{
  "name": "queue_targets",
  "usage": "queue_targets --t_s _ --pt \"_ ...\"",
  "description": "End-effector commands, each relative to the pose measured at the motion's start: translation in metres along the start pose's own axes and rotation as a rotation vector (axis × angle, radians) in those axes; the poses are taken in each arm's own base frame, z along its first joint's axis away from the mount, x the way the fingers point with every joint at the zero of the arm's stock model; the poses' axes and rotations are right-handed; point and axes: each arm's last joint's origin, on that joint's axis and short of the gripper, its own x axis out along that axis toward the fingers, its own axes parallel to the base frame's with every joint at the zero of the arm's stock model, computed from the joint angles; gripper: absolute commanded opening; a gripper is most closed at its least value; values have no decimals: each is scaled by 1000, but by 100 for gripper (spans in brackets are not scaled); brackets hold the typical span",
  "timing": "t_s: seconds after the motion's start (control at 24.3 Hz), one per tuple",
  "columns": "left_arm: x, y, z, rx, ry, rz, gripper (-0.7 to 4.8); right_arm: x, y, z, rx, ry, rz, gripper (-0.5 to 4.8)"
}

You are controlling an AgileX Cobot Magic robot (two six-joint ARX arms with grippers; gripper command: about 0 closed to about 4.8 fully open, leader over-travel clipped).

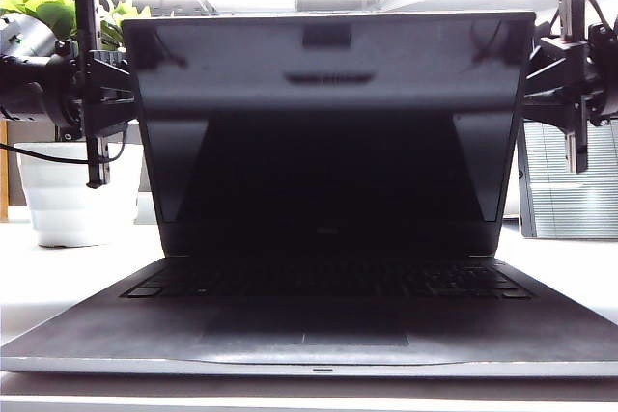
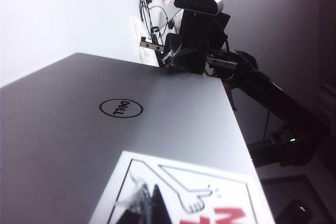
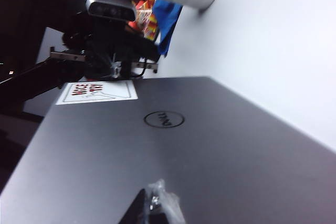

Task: Close the laptop lid.

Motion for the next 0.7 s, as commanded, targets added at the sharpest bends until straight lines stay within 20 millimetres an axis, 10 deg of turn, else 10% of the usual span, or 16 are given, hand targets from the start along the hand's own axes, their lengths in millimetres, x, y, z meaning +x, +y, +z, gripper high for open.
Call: queue_targets --t_s 0.04,0.7 --pt "4 0 -6 -43 20 -13 -5 3 3 -6 20 31 43 -1" --pt "5 8 -66 13 68 -11 -5 6 -7 -54 45 115 48 -1"
